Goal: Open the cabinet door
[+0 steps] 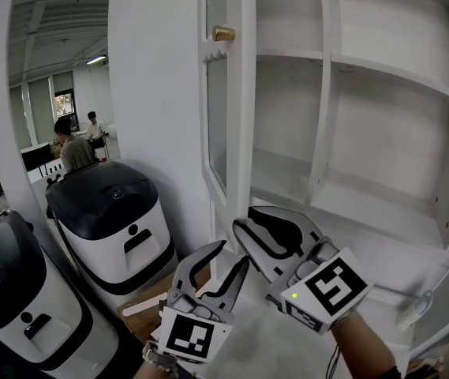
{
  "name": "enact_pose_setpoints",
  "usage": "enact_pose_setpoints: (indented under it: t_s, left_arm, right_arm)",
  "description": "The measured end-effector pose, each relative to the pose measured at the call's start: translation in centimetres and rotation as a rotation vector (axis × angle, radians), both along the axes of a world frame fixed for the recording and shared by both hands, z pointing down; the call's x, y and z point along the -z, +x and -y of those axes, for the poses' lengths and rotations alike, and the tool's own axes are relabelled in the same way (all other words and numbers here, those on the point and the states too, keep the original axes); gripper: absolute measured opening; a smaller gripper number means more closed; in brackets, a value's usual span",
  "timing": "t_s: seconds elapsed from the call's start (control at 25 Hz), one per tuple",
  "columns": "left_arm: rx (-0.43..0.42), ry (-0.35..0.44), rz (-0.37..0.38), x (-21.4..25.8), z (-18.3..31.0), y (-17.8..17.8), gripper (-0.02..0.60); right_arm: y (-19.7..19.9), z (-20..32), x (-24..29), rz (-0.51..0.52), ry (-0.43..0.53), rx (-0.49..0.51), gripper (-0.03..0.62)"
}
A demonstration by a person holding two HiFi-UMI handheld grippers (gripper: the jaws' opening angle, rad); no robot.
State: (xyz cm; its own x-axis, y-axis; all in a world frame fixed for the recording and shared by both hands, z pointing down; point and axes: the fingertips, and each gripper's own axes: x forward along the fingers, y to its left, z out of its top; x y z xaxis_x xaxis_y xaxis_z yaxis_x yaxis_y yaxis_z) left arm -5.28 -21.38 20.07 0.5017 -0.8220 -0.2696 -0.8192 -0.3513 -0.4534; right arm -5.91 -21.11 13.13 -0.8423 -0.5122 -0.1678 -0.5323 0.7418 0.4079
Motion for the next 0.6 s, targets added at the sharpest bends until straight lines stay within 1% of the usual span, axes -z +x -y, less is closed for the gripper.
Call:
enact_pose_setpoints:
  t_s: [0.2,0.36,0.44,0.6]
  left_arm:
    - [0.039,-0.006,-0.007,-0.3,0.1,-1.2,0.147]
    - [0.099,0.011,-0.011,-0.2,0.0,-2.6,0.146]
    - [0.112,0.015,-0.015,-0.3,-0.1,-3.1,0.143]
    - [0.128,0.032,0.003,-0.4,-0.4,-3.7,0.108]
  right_arm:
    - [-1.5,-0.8,0.0,0.001,0.007,0.039,0.095]
    - [-2.4,-1.2,0.1,0.017,0.009,0.066,0.092]
    - [-2.8,-1.3,0.1,0.020,0.012,0.076,0.092]
    - [-3.6,-1.5,0.0,0.019,0.024,0.092,0.092]
